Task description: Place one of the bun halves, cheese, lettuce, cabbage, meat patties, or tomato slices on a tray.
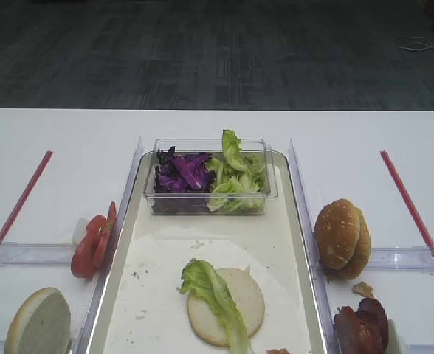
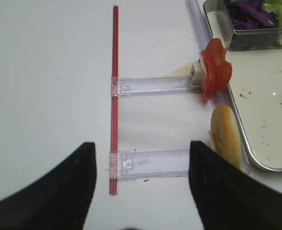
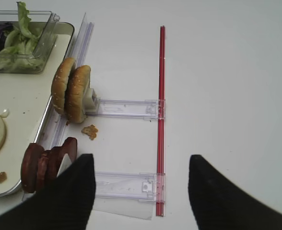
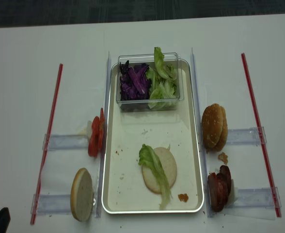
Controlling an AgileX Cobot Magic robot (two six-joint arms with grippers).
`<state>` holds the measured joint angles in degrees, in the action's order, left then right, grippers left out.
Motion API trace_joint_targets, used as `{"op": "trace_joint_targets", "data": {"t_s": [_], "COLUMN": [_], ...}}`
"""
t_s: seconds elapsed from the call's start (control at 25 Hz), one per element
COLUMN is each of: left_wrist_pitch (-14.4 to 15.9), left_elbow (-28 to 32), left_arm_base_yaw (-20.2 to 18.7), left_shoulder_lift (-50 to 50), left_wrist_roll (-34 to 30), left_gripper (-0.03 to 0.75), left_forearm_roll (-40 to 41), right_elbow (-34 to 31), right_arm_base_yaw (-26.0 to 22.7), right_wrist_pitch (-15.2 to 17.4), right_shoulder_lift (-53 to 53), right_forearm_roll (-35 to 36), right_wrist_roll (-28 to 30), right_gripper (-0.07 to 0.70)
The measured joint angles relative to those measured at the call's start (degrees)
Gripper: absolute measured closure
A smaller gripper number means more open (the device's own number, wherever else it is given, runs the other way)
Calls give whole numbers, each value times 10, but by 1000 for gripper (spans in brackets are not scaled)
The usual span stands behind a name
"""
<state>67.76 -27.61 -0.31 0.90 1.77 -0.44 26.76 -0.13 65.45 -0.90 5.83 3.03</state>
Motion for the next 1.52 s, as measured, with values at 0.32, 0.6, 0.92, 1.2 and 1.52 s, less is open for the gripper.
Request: {"op": "trace_joint_targets", "data": {"t_s": [0.32, 0.6, 0.92, 1.2, 1.52], "left_wrist_pitch": [0, 0, 0, 0, 0], "left_elbow": [0, 0, 0, 0, 0], "left_arm_base_yaw": [0, 0, 0, 0, 0], "left_shoulder_lift": [0, 0, 0, 0, 0], "left_wrist_roll": [0, 0, 0, 0, 0], "left_gripper": [315, 315, 315, 315, 315], "left_forearm_roll": [0, 0, 0, 0, 0], "right_elbow": [0, 0, 0, 0, 0], "right_arm_base_yaw": [0, 0, 0, 0, 0], "right_wrist_pitch": [0, 0, 0, 0, 0], "right_shoulder_lift": [0, 0, 0, 0, 0], "right_forearm_roll": [0, 0, 0, 0, 0], "right_wrist_roll": [0, 0, 0, 0, 0], "right_gripper": [158, 158, 158, 158, 158]}}
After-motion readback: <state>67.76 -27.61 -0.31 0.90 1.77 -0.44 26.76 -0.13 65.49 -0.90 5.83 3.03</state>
